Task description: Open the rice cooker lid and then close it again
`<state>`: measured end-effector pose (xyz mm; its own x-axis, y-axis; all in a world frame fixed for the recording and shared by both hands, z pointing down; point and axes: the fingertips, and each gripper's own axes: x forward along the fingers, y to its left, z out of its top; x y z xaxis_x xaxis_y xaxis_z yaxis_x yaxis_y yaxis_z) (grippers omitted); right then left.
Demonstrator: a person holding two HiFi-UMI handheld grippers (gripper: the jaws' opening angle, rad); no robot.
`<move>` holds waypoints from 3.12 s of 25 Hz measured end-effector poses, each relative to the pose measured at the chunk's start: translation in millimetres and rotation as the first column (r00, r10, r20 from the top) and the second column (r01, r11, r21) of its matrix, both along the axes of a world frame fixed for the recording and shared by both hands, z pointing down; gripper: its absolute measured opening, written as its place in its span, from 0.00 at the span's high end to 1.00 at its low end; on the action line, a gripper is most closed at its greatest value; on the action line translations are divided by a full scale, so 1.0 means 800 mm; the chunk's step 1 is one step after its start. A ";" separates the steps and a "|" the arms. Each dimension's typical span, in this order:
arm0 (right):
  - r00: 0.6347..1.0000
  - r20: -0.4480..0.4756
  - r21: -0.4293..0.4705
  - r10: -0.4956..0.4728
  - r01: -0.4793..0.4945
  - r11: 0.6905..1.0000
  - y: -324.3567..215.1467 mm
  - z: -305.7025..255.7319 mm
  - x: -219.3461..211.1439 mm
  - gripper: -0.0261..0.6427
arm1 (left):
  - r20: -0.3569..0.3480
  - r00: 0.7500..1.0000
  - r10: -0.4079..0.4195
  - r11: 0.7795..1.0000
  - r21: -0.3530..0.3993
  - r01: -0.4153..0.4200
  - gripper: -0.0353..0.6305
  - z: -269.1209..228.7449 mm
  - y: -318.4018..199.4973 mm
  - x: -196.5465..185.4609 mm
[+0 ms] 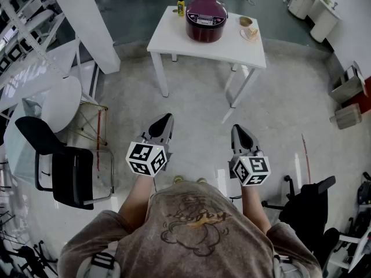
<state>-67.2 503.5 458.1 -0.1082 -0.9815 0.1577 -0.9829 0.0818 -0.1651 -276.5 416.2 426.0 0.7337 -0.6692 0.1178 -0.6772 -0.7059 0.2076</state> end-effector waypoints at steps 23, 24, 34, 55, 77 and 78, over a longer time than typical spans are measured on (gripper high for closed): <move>0.995 0.031 -0.023 0.094 -0.093 0.995 -0.022 0.025 -0.046 0.97 | -0.049 0.993 0.109 0.994 -0.018 -0.110 0.91 0.010 -0.057 -0.022; 0.995 0.032 -0.020 0.097 -0.097 0.995 -0.028 0.025 -0.042 0.97 | -0.051 0.992 0.112 0.994 -0.016 -0.112 0.91 0.010 -0.062 -0.018; 0.996 0.039 -0.012 0.075 -0.074 0.997 -0.110 0.031 -0.008 0.96 | -0.064 0.994 0.089 0.996 -0.019 -0.090 0.91 0.013 -0.133 0.011; 0.998 0.038 -0.017 -0.044 0.045 0.999 -0.328 0.014 0.099 0.96 | -0.064 0.998 0.002 1.000 -0.030 -0.004 0.91 -0.010 -0.320 0.113; 0.989 0.039 -0.014 -0.145 0.145 0.989 -0.487 0.016 0.198 0.96 | -0.080 0.993 -0.090 0.996 -0.019 0.089 0.91 -0.015 -0.456 0.203; 0.989 0.042 -0.017 -0.143 0.144 0.989 -0.491 0.017 0.201 0.96 | -0.079 0.993 -0.087 0.996 -0.019 0.086 0.91 -0.015 -0.461 0.207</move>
